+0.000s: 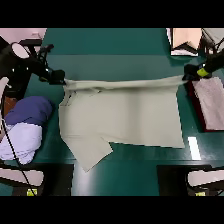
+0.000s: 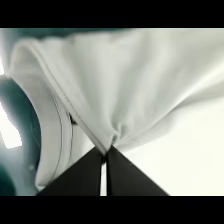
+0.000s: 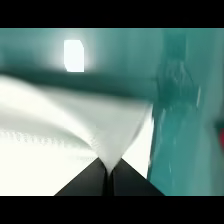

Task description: Fold the shirts.

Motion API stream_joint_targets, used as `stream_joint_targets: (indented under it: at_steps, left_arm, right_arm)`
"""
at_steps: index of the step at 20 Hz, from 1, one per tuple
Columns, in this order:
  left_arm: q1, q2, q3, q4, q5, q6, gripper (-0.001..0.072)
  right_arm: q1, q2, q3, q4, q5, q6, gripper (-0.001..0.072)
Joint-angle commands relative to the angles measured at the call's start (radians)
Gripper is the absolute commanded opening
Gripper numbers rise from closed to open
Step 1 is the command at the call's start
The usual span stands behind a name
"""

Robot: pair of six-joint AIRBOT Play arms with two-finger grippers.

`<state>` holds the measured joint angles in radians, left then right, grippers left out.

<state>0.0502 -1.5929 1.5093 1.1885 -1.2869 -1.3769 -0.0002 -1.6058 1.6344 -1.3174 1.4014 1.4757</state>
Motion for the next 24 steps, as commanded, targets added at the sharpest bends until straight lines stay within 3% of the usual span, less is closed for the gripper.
stream_joint_targets:
  at_steps: [1,3,4,5,6,10,13,18,24]
  left_arm:
    - [-0.001,-0.002,-0.106,0.000,-0.040,-0.003,0.0023]
    - [-0.001,-0.002,-0.144,0.005,-0.050,-0.004,0.0044]
    - [-0.001,-0.002,-0.150,0.005,-0.058,-0.004,0.0329]
    - [0.000,0.001,-0.150,0.004,-0.065,-0.011,0.0554]
    - [0.000,0.013,-0.151,0.005,-0.069,-0.012,0.0495]
    - [0.000,0.203,-0.208,0.140,-0.085,-0.035,0.0490]
    - [0.000,0.428,-0.436,0.209,-0.077,-0.103,0.0490]
    - [0.000,0.670,-0.834,0.102,-0.071,-0.191,0.0491]
    - [-0.001,0.713,-1.092,-0.077,0.061,-0.194,0.0491]
  right_arm:
    - [0.017,0.074,-0.207,-0.010,-0.063,-0.002,0.0021]
    - [0.030,0.098,-0.289,0.008,-0.108,0.009,0.0021]
    - [0.030,0.106,-0.313,0.023,-0.121,0.010,0.0043]
    - [0.027,0.112,-0.323,0.044,-0.127,0.009,0.0265]
    - [0.019,0.115,-0.315,0.056,-0.119,0.009,0.0448]
    - [-0.032,0.230,-0.295,0.066,-0.062,0.008,0.0448]
    - [-0.077,0.348,-0.295,0.069,0.019,0.008,0.0448]
    - [-0.084,0.465,-0.295,0.069,-0.006,0.008,0.0448]
    - [-0.084,0.477,-0.295,0.070,-0.010,0.008,0.0447]
